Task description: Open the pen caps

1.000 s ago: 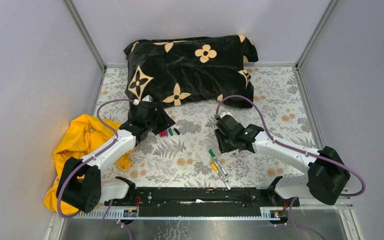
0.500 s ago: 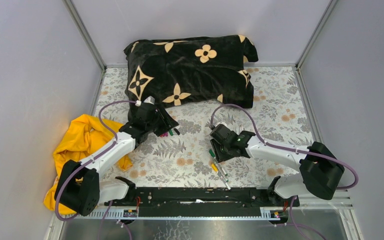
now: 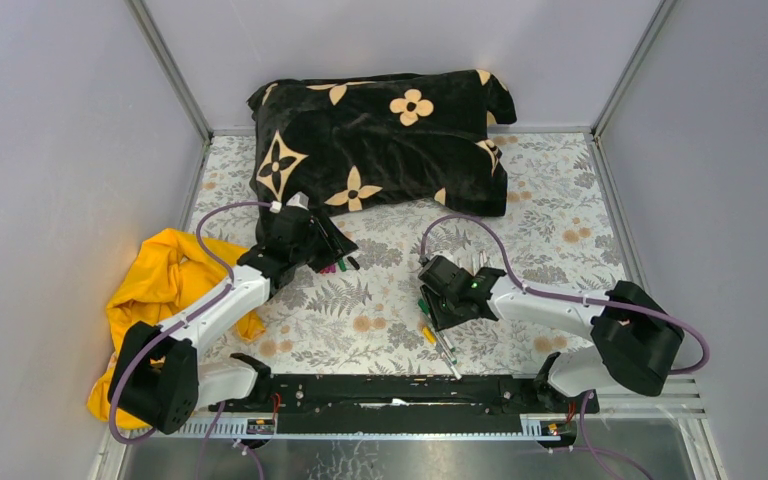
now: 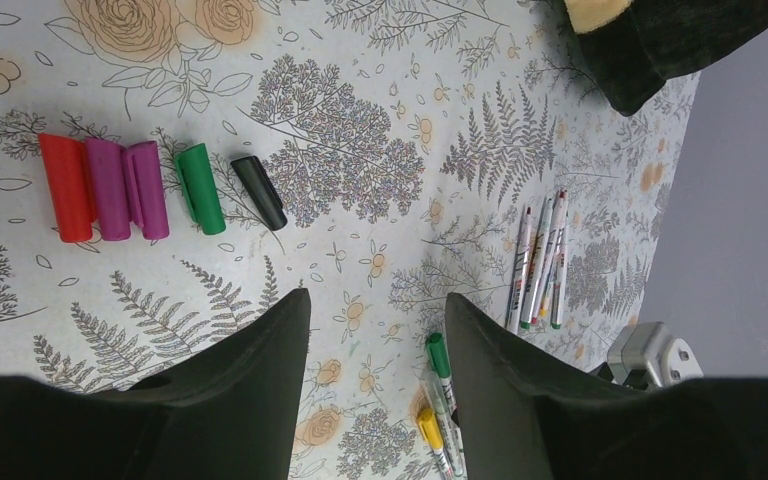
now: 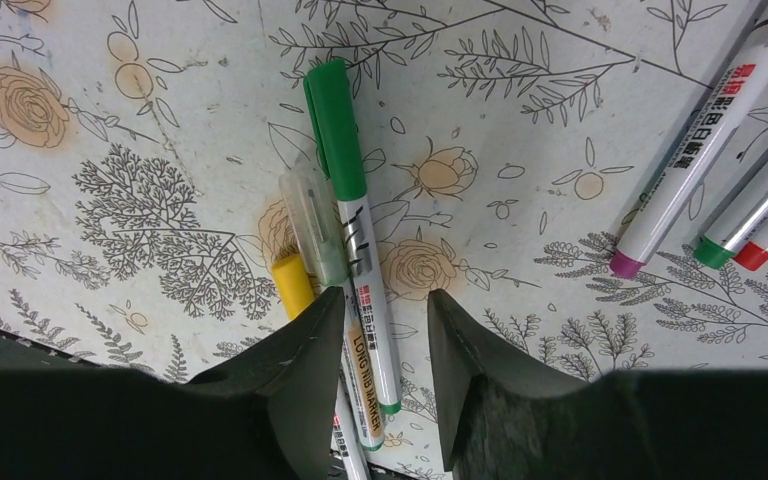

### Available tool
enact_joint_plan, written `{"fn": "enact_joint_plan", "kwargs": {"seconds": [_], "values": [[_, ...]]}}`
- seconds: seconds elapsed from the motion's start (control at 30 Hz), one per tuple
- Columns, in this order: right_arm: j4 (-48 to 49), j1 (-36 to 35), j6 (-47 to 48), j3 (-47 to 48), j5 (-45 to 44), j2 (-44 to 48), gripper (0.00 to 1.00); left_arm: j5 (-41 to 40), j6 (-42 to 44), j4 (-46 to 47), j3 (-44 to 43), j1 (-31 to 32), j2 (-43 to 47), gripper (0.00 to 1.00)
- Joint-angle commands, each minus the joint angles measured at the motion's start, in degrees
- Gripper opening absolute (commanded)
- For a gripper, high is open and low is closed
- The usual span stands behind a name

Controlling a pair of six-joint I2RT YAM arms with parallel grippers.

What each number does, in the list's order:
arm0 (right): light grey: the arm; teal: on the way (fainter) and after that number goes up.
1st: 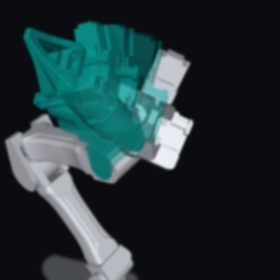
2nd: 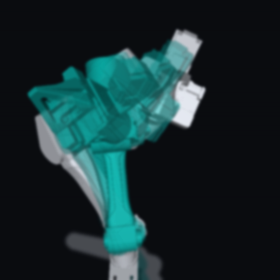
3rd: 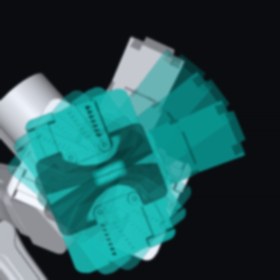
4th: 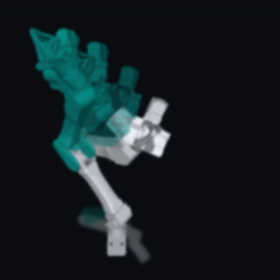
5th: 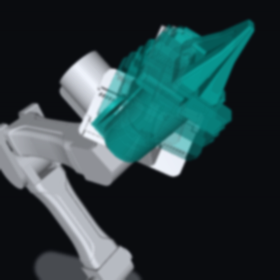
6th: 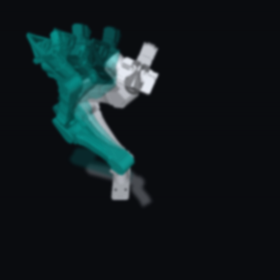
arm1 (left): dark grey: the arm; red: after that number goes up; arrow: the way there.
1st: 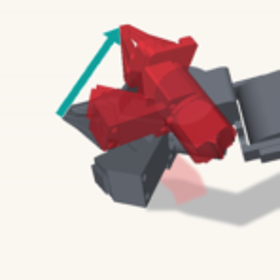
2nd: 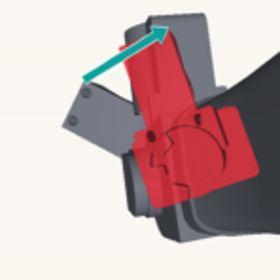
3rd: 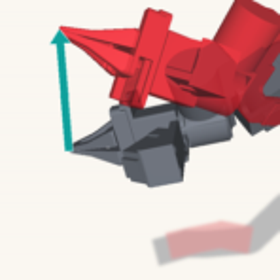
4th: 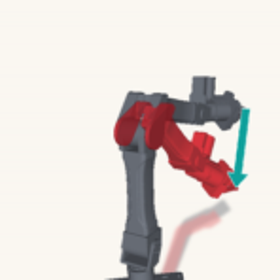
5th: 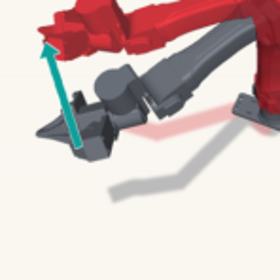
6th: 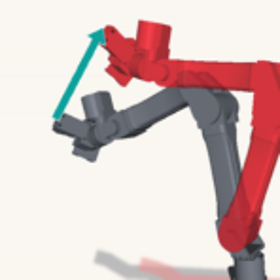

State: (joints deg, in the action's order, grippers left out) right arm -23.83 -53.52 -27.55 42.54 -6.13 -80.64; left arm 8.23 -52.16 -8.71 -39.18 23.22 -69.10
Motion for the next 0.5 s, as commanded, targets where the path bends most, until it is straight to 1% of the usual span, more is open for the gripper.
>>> {"fn": "enact_joint_plan", "kwargs": {"seconds": [0.0,0.47], "values": [[1.2,-0.6,-1.3,-0.6,-0.6,-0.8,0.43,0.8,-0.7,3.2,0.7,0.5,1.1,0.59],[1.9,-0.7,-2.0,-1.4,-1.7,-2.6,0.40,0.6,-1.3,4.0,0.7,1.0,1.1,0.59]]}}
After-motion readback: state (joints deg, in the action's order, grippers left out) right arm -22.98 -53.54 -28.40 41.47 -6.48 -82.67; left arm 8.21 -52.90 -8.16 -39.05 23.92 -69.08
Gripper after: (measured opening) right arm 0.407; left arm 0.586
